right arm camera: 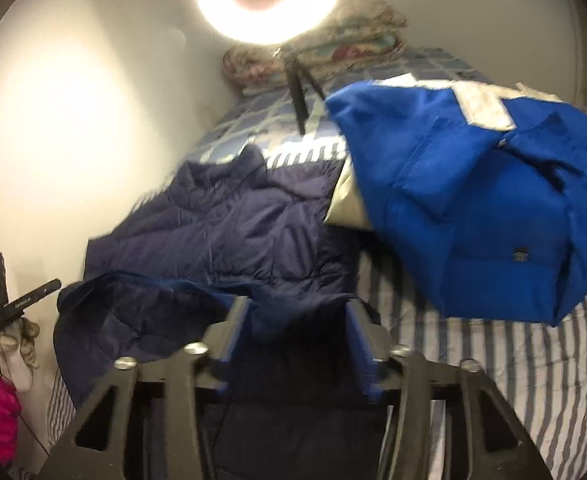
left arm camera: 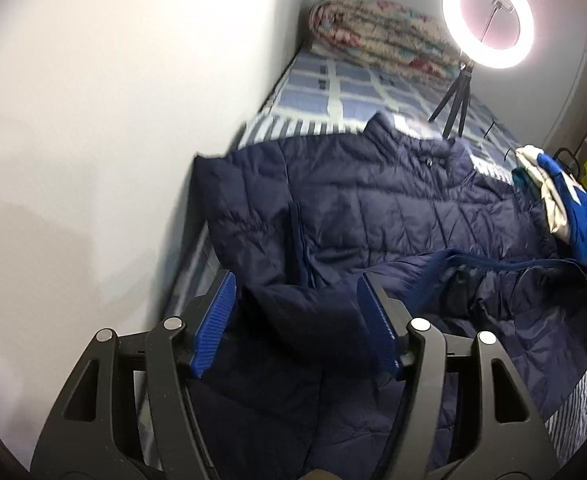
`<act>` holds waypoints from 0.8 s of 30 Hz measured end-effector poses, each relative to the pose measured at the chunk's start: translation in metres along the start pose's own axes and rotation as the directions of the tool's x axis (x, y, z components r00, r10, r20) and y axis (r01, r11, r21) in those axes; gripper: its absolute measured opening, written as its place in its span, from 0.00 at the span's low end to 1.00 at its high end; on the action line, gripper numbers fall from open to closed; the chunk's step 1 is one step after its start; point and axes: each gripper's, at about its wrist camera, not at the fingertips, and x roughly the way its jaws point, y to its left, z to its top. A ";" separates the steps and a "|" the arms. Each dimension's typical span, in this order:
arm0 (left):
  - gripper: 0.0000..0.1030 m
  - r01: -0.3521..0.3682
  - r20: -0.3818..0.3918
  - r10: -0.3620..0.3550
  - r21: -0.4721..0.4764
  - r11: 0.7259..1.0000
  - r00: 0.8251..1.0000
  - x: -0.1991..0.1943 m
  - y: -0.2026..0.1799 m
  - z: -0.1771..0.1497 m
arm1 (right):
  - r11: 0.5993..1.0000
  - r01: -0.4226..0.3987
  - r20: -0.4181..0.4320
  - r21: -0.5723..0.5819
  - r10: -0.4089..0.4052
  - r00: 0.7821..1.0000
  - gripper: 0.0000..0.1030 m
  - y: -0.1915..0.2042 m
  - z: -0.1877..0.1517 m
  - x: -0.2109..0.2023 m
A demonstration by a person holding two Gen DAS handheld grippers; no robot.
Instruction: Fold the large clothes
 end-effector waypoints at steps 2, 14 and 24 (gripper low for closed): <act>0.63 0.002 0.008 -0.002 0.030 1.000 1.000 -0.004 -0.001 0.001 | 1.000 0.003 0.011 -0.005 -0.003 1.000 0.57 -0.006 -0.004 -0.006; 0.63 0.002 -0.056 0.010 0.210 0.978 0.998 0.021 -0.017 -0.007 | 0.999 0.048 -0.095 -0.014 -0.049 0.994 0.66 -0.023 -0.021 0.032; 0.63 -0.012 -0.058 0.029 0.271 0.963 0.998 0.023 -0.010 -0.021 | 1.000 0.019 -0.109 0.003 -0.019 0.994 0.65 -0.029 -0.025 0.045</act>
